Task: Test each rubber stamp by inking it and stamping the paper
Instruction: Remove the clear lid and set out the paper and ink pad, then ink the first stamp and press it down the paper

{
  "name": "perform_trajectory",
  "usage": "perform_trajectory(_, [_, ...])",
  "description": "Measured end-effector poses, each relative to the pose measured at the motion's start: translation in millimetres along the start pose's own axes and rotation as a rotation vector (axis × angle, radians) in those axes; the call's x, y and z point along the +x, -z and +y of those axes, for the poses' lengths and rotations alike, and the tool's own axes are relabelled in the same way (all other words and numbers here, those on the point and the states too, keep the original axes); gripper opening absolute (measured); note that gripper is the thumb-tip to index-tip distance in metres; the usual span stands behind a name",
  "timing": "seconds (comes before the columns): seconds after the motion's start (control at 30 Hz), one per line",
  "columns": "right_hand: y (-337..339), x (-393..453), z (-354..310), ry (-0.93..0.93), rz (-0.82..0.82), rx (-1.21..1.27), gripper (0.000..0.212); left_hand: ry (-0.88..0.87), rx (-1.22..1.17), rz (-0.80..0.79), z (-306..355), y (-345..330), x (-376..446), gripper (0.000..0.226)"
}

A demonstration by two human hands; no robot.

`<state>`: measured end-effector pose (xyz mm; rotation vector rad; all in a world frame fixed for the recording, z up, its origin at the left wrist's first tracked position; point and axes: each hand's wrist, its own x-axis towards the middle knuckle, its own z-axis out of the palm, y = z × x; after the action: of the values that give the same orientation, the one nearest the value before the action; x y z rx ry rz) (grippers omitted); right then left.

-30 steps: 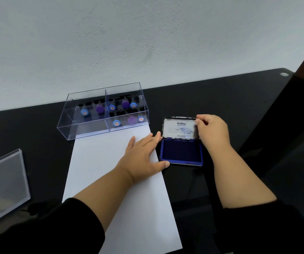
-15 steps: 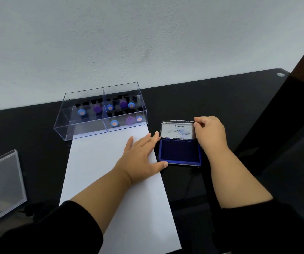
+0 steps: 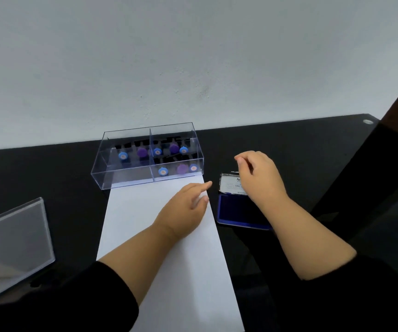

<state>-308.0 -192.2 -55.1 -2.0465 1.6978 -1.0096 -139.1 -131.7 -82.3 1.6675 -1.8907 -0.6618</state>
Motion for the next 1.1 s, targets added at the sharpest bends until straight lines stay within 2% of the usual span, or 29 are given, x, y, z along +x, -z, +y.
perform_trajectory(0.2, [-33.1,25.5,-55.7,0.238,-0.162,-0.082,0.024,-0.011,0.053,0.249,-13.9,50.0,11.0,0.035])
perform_trajectory(0.4, [-68.4,62.2,-103.2,0.384,-0.292,-0.153,0.027,0.115,0.201,0.388,-56.5,107.9,26.4,0.037])
perform_trajectory(0.47, [-83.0,73.5,-116.4,0.411,-0.359,-0.187,0.029,0.214,0.299,0.339,-74.4,123.0,32.2,0.041])
perform_trajectory(0.57, [-105.0,87.1,-130.6,0.441,-0.467,-0.288,0.036,0.370,0.502,0.150,-97.6,137.3,42.6,0.051])
perform_trajectory(0.67, [-126.3,97.3,-141.4,0.466,-0.552,-0.420,0.040,0.411,0.529,0.039,-111.9,140.4,48.4,0.054])
perform_trajectory(0.97, [-160.6,115.9,-158.5,0.349,-0.696,-0.678,0.054,0.345,0.473,0.129,-121.0,132.1,47.2,0.053])
perform_trajectory(1.1, [-167.1,116.5,-158.7,0.368,-0.662,-0.717,0.051,0.331,0.505,0.155,-122.4,130.0,46.5,0.053])
